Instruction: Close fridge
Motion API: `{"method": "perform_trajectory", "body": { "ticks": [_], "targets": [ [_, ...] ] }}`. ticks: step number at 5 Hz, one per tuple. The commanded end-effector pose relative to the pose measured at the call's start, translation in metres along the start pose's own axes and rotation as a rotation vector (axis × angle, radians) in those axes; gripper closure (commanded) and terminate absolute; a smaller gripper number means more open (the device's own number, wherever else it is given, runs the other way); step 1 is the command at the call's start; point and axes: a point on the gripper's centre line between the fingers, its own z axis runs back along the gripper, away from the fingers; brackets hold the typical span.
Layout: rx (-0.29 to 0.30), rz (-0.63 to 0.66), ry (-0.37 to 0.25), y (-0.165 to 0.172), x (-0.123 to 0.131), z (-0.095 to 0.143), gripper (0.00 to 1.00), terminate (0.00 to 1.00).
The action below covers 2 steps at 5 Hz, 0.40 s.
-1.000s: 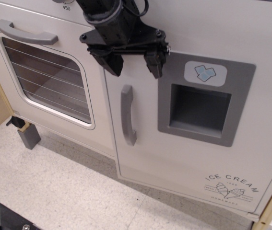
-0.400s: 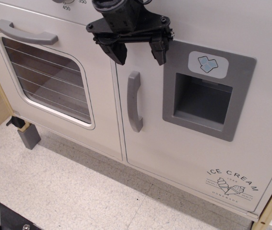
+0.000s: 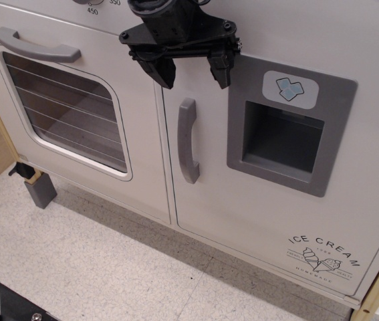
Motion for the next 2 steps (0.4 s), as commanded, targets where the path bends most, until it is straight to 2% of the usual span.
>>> {"method": "perform_trajectory", "body": {
  "ticks": [1, 2],
  "targets": [
    [0.008, -0.03, -0.008, 0.0008, -0.0025, 0.0183, 0.0, 0.0],
    [0.008, -0.03, -0.008, 0.0008, -0.0025, 0.0183, 0.0, 1.0]
  ]
}}
